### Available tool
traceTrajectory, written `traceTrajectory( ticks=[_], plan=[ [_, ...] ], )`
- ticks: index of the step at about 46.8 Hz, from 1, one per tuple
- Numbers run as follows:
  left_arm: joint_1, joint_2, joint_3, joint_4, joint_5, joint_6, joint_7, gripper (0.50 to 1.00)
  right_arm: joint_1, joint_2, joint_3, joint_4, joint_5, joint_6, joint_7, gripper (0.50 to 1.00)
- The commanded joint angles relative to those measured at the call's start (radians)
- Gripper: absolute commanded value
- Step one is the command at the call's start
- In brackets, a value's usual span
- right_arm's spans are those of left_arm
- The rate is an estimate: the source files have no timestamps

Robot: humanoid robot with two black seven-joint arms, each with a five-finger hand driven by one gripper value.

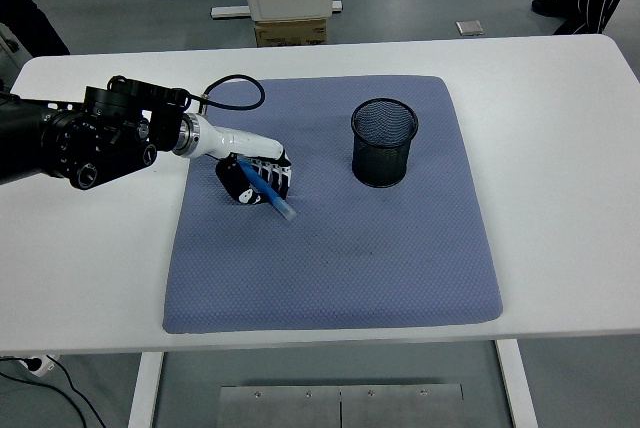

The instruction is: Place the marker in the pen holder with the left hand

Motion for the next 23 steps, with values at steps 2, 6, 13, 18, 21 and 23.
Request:
traceTrajectory(
  ticks=[2, 6, 13, 18, 21, 23],
  plan=[
    [0.0, 0.0, -0.002, 0.001, -0.002, 0.002, 0.0, 0.5, 0.0, 0.0, 0.0, 0.0, 0.0, 0.0, 0.0, 1.0],
    [-0.003, 0.0, -0.003, 0.001, -0.005, 0.002, 0.0, 0.5, 0.0, 0.0, 0.0, 0.0, 0.0, 0.0, 0.0, 1.0],
    [-0.007, 0.001, -0.008, 0.005, -0.009, 0.003, 0.0, 0.5, 0.0, 0.0, 0.0, 0.0, 0.0, 0.0, 0.0, 1.0],
    [-0.007, 0.001, -0.011, 0.011, -0.011, 0.003, 0.0, 0.5, 0.0, 0.0, 0.0, 0.0, 0.0, 0.0, 0.0, 1.0],
    [-0.008, 0.001, -0.011, 0.011, -0.011, 0.003, 0.0, 0.5, 0.0, 0.0, 0.0, 0.0, 0.0, 0.0, 0.0, 1.0],
    [-0.008, 0.001, -0.011, 0.011, -0.011, 0.005, 0.0, 0.5, 0.0, 0.0, 0.0, 0.0, 0.0, 0.0, 0.0, 1.0]
  ],
)
